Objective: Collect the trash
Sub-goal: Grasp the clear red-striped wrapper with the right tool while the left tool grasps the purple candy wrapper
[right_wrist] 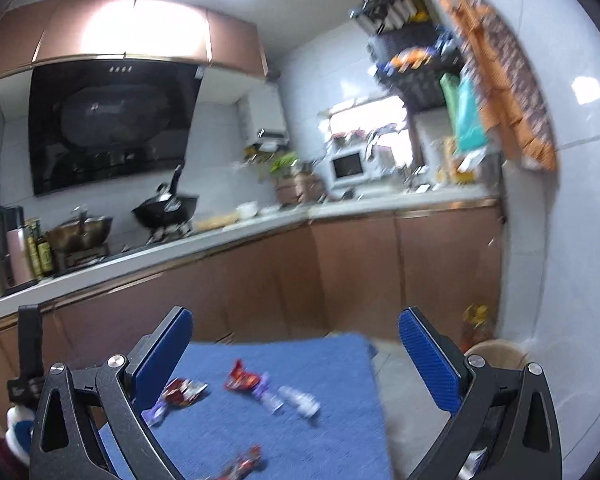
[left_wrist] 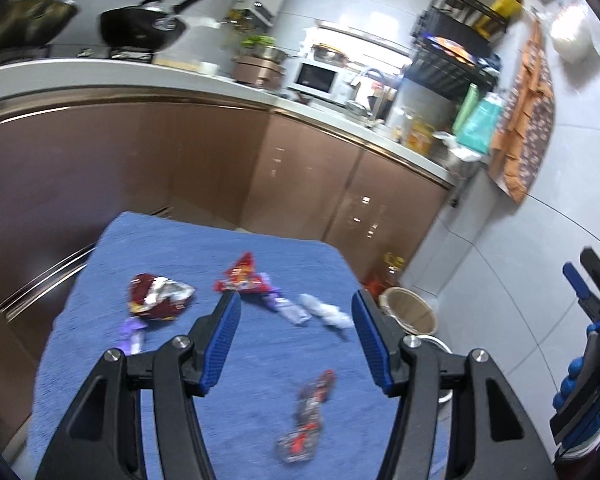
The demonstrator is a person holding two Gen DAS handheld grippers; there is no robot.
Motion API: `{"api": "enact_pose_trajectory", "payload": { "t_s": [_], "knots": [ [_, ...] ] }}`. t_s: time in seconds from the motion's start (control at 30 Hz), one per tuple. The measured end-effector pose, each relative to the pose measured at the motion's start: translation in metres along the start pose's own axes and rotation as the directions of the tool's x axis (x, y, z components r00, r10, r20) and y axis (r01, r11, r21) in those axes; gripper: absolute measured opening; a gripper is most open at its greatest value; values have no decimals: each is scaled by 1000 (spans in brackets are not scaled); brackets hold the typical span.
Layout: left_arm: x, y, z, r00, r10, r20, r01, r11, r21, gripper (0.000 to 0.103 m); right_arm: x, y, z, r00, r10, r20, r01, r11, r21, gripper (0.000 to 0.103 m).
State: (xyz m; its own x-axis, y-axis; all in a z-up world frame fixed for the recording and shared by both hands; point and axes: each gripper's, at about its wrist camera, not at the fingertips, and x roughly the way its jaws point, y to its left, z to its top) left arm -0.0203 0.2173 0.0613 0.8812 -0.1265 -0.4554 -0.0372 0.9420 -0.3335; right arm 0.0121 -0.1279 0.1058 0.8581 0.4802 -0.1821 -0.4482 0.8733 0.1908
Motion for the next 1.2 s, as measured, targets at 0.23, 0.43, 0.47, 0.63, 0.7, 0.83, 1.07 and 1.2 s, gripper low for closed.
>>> {"api": "enact_pose_trajectory", "payload": {
  "t_s": [0.23,0.43,0.47,0.63,0.7,0.83,1.07,1.2],
  "knots": [
    [-9,57,-17,997,72,-14,-73,996,-44,56,41,17,-34,966,145,-215,-142,989,30,103],
    [-8,103,-37,992,119,-44,-121,991,-59,56,78,30,-75,899,219,-378,-196,976,98,103],
    [-7,110,-40,991,127,-50,-130,990,-61,56,86,33,-84,882,226,-413,-199,974,107,103],
    [9,151,-57,982,161,-102,-169,982,-79,56,125,46,-127,792,261,-551,-204,965,165,103],
    [19,166,-64,977,170,-131,-182,979,-88,56,139,51,-143,758,265,-596,-199,964,176,102],
    [39,184,-73,970,172,-171,-190,977,-95,56,166,62,-173,692,266,-671,-190,964,187,101],
    [80,196,-80,959,169,-227,-189,979,-70,56,193,66,-204,607,248,-755,-166,969,184,80],
    [106,194,-79,954,161,-252,-176,984,-38,56,203,64,-220,570,237,-786,-148,971,186,72]
  ]
}}
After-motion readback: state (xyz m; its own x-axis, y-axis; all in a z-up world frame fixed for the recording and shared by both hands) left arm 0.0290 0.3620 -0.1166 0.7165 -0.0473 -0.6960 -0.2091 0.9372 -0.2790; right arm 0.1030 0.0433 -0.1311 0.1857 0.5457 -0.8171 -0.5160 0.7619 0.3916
